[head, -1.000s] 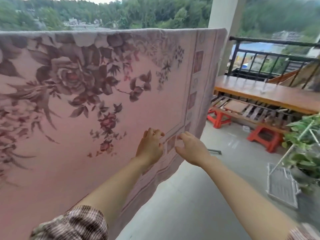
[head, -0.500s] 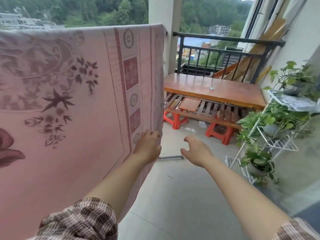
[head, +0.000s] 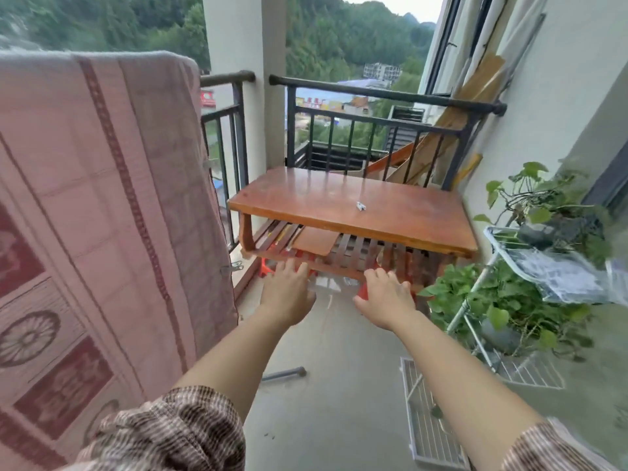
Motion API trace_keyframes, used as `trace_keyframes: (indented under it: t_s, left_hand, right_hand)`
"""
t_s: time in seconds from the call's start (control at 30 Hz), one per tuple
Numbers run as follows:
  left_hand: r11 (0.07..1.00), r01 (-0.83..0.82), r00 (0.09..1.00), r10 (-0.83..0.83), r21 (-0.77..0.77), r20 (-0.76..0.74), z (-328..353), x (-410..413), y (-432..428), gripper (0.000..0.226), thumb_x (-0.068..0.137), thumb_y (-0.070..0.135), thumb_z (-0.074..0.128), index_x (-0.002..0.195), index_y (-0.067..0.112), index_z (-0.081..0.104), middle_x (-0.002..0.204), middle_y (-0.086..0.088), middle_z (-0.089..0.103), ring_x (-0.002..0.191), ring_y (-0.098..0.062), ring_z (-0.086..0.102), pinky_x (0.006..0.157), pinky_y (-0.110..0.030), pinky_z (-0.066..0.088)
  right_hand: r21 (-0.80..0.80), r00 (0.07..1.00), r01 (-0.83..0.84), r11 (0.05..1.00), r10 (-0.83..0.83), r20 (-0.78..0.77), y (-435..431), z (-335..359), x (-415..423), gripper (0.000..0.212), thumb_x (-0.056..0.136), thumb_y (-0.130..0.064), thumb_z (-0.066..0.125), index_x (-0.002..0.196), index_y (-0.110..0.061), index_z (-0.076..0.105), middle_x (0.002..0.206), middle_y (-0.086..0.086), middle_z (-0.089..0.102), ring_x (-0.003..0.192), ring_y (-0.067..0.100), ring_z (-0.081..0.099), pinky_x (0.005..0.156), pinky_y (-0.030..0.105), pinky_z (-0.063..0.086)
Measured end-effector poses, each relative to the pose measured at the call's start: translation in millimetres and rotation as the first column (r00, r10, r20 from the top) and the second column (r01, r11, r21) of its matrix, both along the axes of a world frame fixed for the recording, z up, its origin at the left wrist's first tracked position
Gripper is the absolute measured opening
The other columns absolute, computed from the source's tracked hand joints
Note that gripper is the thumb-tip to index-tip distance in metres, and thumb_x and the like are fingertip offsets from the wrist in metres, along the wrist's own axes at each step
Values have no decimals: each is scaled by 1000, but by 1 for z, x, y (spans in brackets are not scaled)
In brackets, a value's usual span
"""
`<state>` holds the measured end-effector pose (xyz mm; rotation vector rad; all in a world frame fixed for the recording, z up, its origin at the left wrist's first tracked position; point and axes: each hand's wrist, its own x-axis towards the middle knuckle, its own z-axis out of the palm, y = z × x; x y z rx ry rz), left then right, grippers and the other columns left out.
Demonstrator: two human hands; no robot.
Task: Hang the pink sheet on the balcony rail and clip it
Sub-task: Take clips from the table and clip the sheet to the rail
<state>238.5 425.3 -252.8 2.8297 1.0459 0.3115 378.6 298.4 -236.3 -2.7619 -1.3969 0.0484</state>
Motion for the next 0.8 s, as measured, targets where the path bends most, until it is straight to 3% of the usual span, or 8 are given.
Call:
trace_keyframes:
  t_s: [0.2, 0.4, 0.53, 0.8]
  left_hand:
    - [994, 26, 998, -20, 111, -51, -4, 119, 72, 60, 91, 37, 45, 143, 17, 24, 154, -13, 19, 141, -31, 20, 107, -46, 28]
    - [991, 78, 997, -77, 111, -18, -28, 242, 164, 54, 95, 36, 36, 145, 18, 23, 157, -14, 14, 143, -31, 14, 111, -46, 22]
    - [992, 100, 995, -98, 71, -37, -42, 321, 239, 56, 95, 37, 27, 147, 17, 21, 157, -14, 12, 145, -31, 13, 112, -46, 20]
    - [991, 120, 988, -124, -55, -92, -68, 451, 350, 50, 100, 36, 27, 146, 18, 22, 159, -13, 10, 146, -29, 10, 114, -45, 20]
  right_hand:
    - [69, 997, -7, 998, 2, 77, 65, -10, 103, 54, 90, -39, 46, 137, -17, 34, 142, 5, 38, 128, 27, 34, 100, 47, 32]
    - [16, 988, 29, 999, -31, 149, 156, -30, 221, 62, 89, -46, 46, 141, -15, 29, 149, 6, 30, 135, 28, 27, 104, 49, 28]
    - [5, 994, 57, 998, -57, 94, 235, -36, 295, 68, 91, -46, 45, 147, -14, 20, 156, 7, 20, 143, 29, 17, 111, 53, 21]
    - [-45, 999, 49, 998, -49, 4, 352, -52, 416, 66, 97, -40, 36, 151, -14, 9, 160, 6, 7, 147, 26, 4, 115, 54, 6]
